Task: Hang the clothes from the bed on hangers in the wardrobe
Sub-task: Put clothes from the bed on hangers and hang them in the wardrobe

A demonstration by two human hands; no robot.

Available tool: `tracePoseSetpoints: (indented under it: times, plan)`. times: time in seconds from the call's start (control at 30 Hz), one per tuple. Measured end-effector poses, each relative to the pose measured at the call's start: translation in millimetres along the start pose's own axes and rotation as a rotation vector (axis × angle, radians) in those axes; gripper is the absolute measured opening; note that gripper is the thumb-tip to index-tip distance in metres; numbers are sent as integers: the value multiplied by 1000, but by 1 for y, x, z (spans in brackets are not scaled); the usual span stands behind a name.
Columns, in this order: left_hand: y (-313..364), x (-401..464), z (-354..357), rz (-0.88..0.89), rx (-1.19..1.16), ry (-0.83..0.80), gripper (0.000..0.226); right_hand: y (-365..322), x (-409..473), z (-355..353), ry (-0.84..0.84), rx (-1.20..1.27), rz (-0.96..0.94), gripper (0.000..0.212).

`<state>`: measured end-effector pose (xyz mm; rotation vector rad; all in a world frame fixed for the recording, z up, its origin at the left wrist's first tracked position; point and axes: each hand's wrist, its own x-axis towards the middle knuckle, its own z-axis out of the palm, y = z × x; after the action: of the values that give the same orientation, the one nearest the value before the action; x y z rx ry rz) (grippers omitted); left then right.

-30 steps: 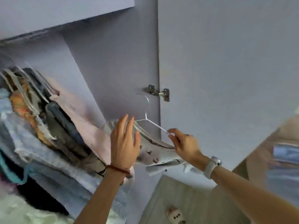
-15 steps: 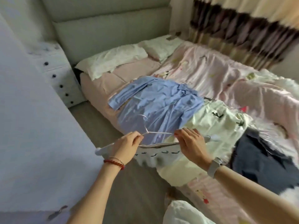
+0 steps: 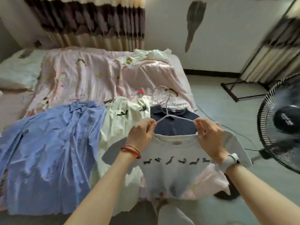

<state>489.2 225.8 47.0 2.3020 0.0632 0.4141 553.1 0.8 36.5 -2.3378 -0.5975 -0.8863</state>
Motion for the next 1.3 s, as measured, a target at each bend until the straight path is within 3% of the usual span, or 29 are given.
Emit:
tracePoseSetpoints:
  times: [0.17,0.3,0.5,0.6,0.7,0.8,1.0,1.17,1.3]
  plan:
    - [11,119,61,86,-13,31,13,85,71,37,33,-76,129,20]
    - [-21,219,124,-35,18,-44,17,154,120,113,-77,-48,285,23]
    - [-113,307,230,-290,208,-189,27,250,136,245,-459,-67,565,19]
    - [-144,316,264,-334,416,-344,46,275,128,289,-707,-125,700,39]
    - [-157,302,276,-360,517,-426,53,277,111,308,-830,-93,678,50]
    - [-162,281,261,-332,599,-405,53,253,101,310,-885,-36,615,51]
    - [-162,224,157,-356,675,-135,49,146,122,296,-876,82,365,46]
    - [-161,124,27,-484,803,203,45,4,125,276,-817,238,8,38]
    - [-150,-1,-76,-612,912,455,41,-136,89,245,-868,420,-296,42]
